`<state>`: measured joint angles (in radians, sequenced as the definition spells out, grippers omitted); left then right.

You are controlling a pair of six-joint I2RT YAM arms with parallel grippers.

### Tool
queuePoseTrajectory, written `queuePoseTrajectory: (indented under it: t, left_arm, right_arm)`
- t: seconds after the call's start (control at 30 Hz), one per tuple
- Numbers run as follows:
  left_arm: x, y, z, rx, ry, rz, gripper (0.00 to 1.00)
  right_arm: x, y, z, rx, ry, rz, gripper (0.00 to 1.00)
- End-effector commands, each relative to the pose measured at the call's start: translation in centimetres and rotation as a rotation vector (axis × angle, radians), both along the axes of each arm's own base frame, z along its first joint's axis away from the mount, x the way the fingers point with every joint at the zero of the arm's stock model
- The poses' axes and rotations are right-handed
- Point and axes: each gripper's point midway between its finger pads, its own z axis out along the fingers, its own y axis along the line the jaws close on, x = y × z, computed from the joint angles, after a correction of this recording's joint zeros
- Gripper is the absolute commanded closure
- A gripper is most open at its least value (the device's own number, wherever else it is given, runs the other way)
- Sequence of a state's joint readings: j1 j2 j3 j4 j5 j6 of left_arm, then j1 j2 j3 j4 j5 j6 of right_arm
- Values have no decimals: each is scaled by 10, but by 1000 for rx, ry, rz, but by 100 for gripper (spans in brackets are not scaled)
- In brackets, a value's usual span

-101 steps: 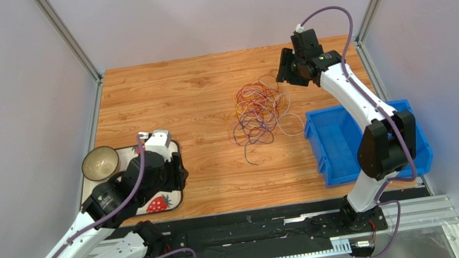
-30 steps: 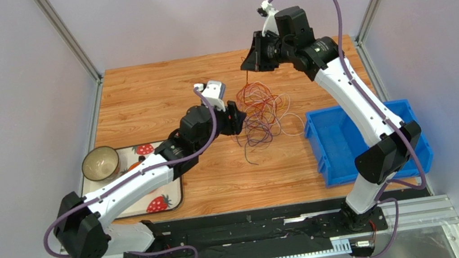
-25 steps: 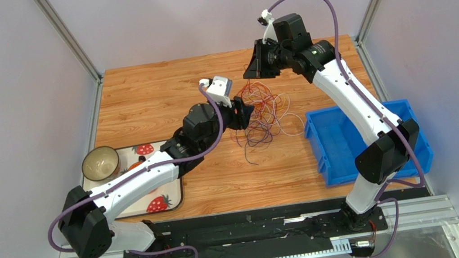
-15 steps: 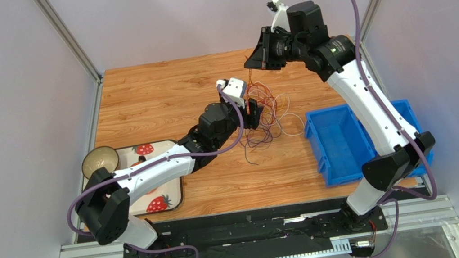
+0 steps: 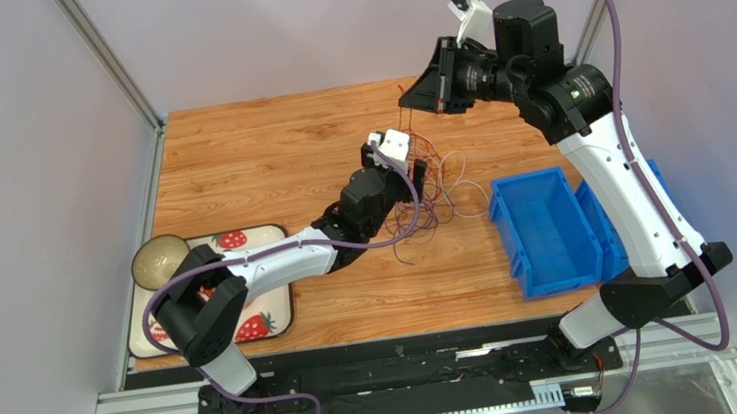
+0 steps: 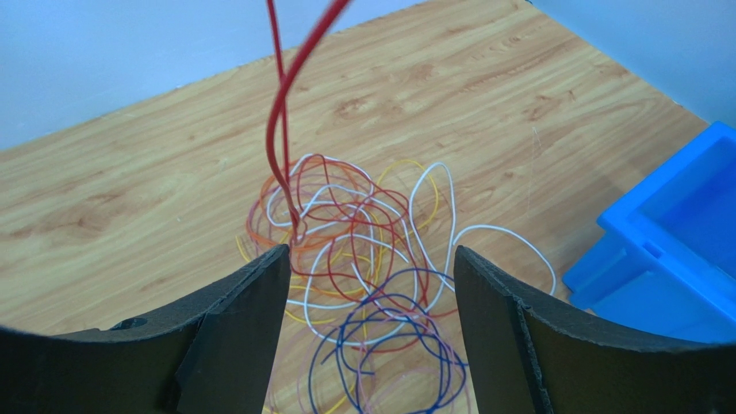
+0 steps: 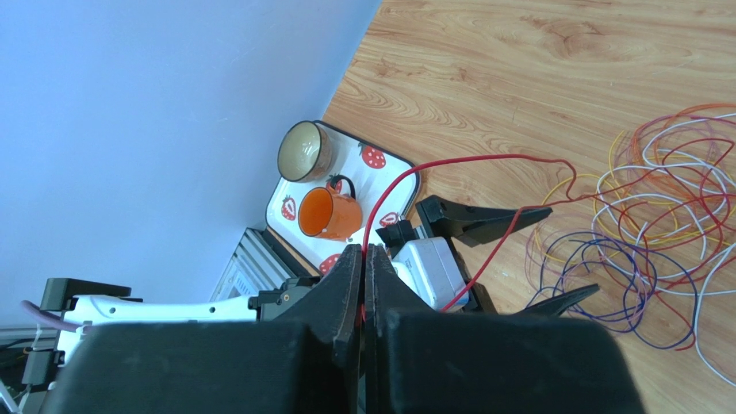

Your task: Untangle the cables

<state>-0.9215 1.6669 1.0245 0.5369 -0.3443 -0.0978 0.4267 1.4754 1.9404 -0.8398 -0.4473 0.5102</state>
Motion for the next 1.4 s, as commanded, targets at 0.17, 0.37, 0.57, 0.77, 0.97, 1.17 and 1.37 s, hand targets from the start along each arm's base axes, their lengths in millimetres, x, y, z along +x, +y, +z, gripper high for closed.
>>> queuePoseTrajectory:
  t: [0.17, 0.37, 0.57, 0.77, 0.97, 1.17, 1.37]
  left_arm:
    - [44, -3, 48, -31, -141, 200, 22]
    - [65, -7, 48, 63, -188, 265, 23]
    - [78, 0, 39, 36, -127, 259, 24]
    - [95, 27, 27, 10, -67, 283, 24]
    - [111, 49, 19, -9, -27, 296, 24]
    - [125, 55, 2, -5, 13, 294, 24]
    - [139, 72, -37, 2, 98, 315, 23]
  right_arm:
    - [-37, -4, 40, 52, -44, 75, 100]
    - [-56, -13, 66, 68, -97, 74, 100]
    - [-71, -24, 88, 87, -134, 51, 100]
    - [-89, -33, 119, 138, -200, 44, 100]
    - [-111, -44, 152, 210, -256, 61, 100]
    - [-138, -49, 185, 288, -354, 107, 100]
    - [-159, -61, 217, 334, -476, 91, 100]
